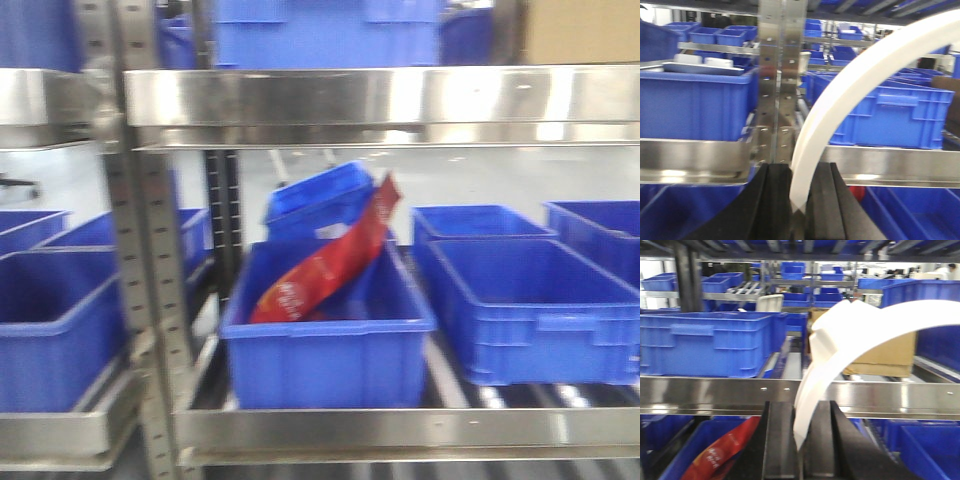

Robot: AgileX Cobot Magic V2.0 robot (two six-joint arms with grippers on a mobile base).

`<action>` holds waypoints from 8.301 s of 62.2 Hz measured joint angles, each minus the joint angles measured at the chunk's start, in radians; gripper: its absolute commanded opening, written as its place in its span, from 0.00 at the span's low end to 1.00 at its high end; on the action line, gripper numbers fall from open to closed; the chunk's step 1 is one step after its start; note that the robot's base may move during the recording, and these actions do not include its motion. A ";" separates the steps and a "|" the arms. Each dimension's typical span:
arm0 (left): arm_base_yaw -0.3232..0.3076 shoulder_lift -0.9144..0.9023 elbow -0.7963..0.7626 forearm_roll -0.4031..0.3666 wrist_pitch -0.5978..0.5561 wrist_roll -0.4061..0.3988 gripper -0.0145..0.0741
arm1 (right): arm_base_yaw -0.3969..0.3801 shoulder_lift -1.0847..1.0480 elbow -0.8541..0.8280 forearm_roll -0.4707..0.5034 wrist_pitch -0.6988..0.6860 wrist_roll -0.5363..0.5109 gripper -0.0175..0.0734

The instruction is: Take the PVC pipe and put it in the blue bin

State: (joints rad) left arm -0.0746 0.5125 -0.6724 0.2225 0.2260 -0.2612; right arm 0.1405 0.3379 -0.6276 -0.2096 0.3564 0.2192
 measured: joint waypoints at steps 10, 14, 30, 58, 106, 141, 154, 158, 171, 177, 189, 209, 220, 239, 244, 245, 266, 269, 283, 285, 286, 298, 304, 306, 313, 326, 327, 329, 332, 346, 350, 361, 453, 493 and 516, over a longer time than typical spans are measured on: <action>0.000 0.000 0.000 0.000 0.000 0.000 0.04 | 0.000 0.000 0.000 0.000 0.000 0.002 0.01; 0.000 0.000 0.000 0.000 0.000 0.000 0.04 | 0.000 0.000 0.000 0.000 0.000 0.002 0.01; 0.000 0.000 0.000 0.000 0.000 0.000 0.04 | 0.000 0.000 0.000 0.000 0.000 0.000 0.01; 0.000 0.000 0.000 0.000 0.000 0.000 0.04 | 0.000 0.000 0.000 0.000 0.000 0.003 0.01; 0.000 0.000 0.000 0.000 0.000 0.000 0.04 | 0.000 0.000 0.000 0.000 0.000 0.001 0.01; 0.000 0.000 0.000 0.000 0.000 0.000 0.04 | 0.000 0.000 0.000 0.000 0.000 0.001 0.01; 0.000 0.000 0.000 0.000 0.000 0.000 0.04 | 0.000 0.000 0.000 0.000 0.000 0.001 0.01; 0.000 0.000 0.000 0.000 0.000 0.000 0.04 | 0.000 0.000 0.000 0.000 0.000 0.001 0.01; 0.000 0.000 0.000 0.000 0.000 0.000 0.04 | 0.000 0.000 0.000 0.000 0.000 0.001 0.01; 0.000 0.000 0.000 0.000 0.000 0.000 0.04 | 0.000 0.000 0.000 0.000 0.000 0.001 0.01; 0.000 0.000 0.000 0.000 0.000 0.000 0.04 | 0.000 0.000 0.000 0.000 0.000 0.001 0.01; 0.000 0.000 0.000 0.000 0.000 0.000 0.04 | 0.000 0.000 0.000 0.000 0.000 0.001 0.01; 0.000 0.000 0.000 0.000 0.000 0.000 0.04 | 0.000 0.000 0.000 0.000 0.000 0.001 0.01; 0.000 0.000 0.000 0.000 0.000 0.000 0.04 | 0.000 0.000 0.000 0.000 0.000 0.001 0.01; 0.000 0.000 0.000 0.000 0.000 0.000 0.04 | 0.000 0.000 0.000 0.000 -0.002 0.001 0.01; 0.000 0.000 0.000 0.000 0.000 0.000 0.04 | 0.000 0.000 0.000 0.000 -0.004 0.001 0.01; 0.000 0.000 0.000 0.000 0.000 0.000 0.04 | 0.000 0.000 0.000 0.000 -0.072 0.001 0.01; 0.000 0.000 0.000 0.002 -0.001 0.000 0.04 | 0.000 0.000 0.000 0.000 -0.076 0.001 0.01; 0.000 0.002 0.000 0.011 -0.002 0.000 0.04 | 0.000 0.000 0.000 -0.002 -0.120 0.001 0.01; 0.000 0.004 0.000 0.011 -0.003 0.000 0.04 | 0.000 0.000 0.000 -0.002 -0.120 0.001 0.01; 0.000 0.007 0.000 0.011 -0.005 0.000 0.04 | 0.000 0.000 0.000 -0.002 -0.122 0.001 0.01; 0.000 0.066 0.000 0.011 -0.007 0.000 0.04 | 0.000 0.000 0.000 -0.002 -0.124 0.001 0.01; -0.013 0.082 -0.004 0.006 -0.010 0.000 0.04 | 0.000 0.000 0.000 0.010 -0.124 0.001 0.01; -0.024 0.085 -0.010 0.004 -0.010 0.000 0.04 | 0.000 0.003 0.000 0.025 -0.127 0.001 0.01; -0.086 0.102 -0.054 0.006 -0.018 0.000 0.04 | 0.000 0.030 -0.010 0.097 -0.133 0.001 0.01; -0.233 0.195 -0.174 0.065 -0.038 0.000 0.04 | 0.075 0.133 -0.053 0.132 -0.145 0.001 0.01; -0.247 0.205 -0.183 0.065 -0.038 0.000 0.04 | 0.084 0.142 -0.057 0.132 -0.150 -0.001 0.01; -0.265 0.228 -0.203 0.069 -0.038 0.000 0.04 | 0.103 0.160 -0.069 0.132 -0.159 -0.005 0.01; -0.288 0.269 -0.243 0.071 -0.038 0.000 0.04 | 0.141 0.195 -0.086 0.134 -0.173 -0.016 0.01; -0.353 0.484 -0.480 0.022 0.029 0.000 0.04 | 0.333 0.396 -0.218 0.134 -0.214 -0.029 0.01; -0.355 0.568 -0.573 -0.012 0.079 0.000 0.04 | 0.392 0.488 -0.268 0.134 -0.214 -0.031 0.01; -0.355 0.728 -0.755 -0.068 0.164 0.000 0.04 | 0.486 0.709 -0.435 0.136 -0.200 -0.035 0.01; -0.383 1.086 -1.007 -0.105 0.427 0.025 0.57 | 0.483 1.128 -0.910 0.198 0.289 -0.037 0.49; -0.383 1.092 -1.007 -0.139 0.491 0.025 0.04 | 0.483 1.135 -0.910 0.147 0.307 -0.037 0.18; -0.385 0.959 -1.007 -0.149 0.511 0.069 0.04 | 0.456 1.131 -0.910 0.147 0.362 0.003 0.01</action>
State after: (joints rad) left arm -0.4597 1.4715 -1.6791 0.0740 0.7369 -0.1919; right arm 0.5961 1.4685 -1.5374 -0.0628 0.7184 0.2220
